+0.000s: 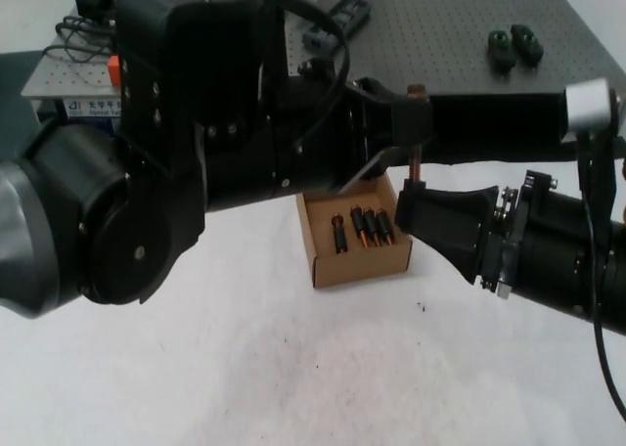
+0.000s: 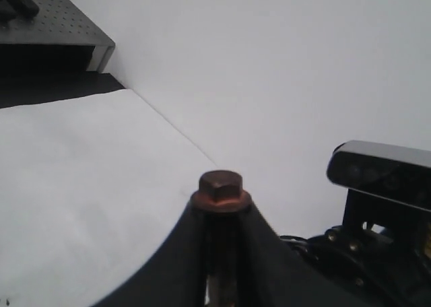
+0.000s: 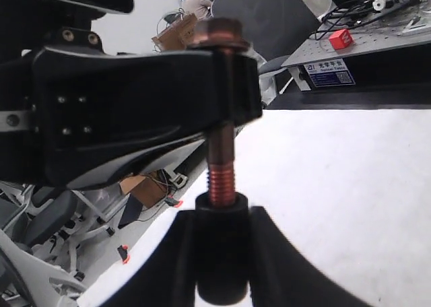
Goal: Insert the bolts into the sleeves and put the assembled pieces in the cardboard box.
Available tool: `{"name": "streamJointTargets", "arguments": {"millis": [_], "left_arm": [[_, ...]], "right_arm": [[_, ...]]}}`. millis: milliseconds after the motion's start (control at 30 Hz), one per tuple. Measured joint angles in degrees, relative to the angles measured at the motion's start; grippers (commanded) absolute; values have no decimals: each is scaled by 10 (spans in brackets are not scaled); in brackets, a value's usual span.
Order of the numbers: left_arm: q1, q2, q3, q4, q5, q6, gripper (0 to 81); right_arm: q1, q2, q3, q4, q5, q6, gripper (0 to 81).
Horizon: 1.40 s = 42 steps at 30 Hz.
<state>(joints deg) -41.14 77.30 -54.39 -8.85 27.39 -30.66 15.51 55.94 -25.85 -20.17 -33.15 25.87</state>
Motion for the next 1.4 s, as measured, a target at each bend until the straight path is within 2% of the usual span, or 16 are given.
{"name": "streamJointTargets", "arguments": {"millis": [67,133,167,200,300,433,467,500,567,667,733,900,1067,1233,1400], "left_arm": [[1,0,0,6,17,0,273],[1,0,0,20,26,0,469],[1,0,0,26,27,0,526],[1,0,0,30,29,0,543],[1,0,0,39,29,0,490],[24,-21,0,102,14,41,365],[33,-31,0,129,-6,58,328],[47,-55,0,188,-72,99,295],[59,-85,1,248,-146,136,213],[67,-126,3,314,-216,184,91],[67,-158,18,333,-237,206,1],[67,-276,146,341,-295,195,6],[67,-345,221,340,-310,170,6],[67,-430,303,343,-317,142,6],[67,-510,351,342,-328,114,6]], "right_arm": [[0,0,0,-14,2,0,48],[0,0,0,-20,7,0,48],[0,0,0,-24,7,0,48],[0,0,0,-24,8,-1,48],[0,0,0,-24,8,-8,48],[-1,0,0,-21,13,-27,48],[-4,0,0,-17,18,-35,48],[-10,0,0,-8,26,-44,48],[-23,6,-9,21,44,-64,48],[-46,38,-37,68,64,-105,48],[-53,78,-66,93,78,-128,48],[-54,215,-165,126,111,-162,48],[-51,363,-289,163,130,-172,48],[-30,529,-450,262,191,-196,48],[-12,591,-515,291,243,-224,42]]}}
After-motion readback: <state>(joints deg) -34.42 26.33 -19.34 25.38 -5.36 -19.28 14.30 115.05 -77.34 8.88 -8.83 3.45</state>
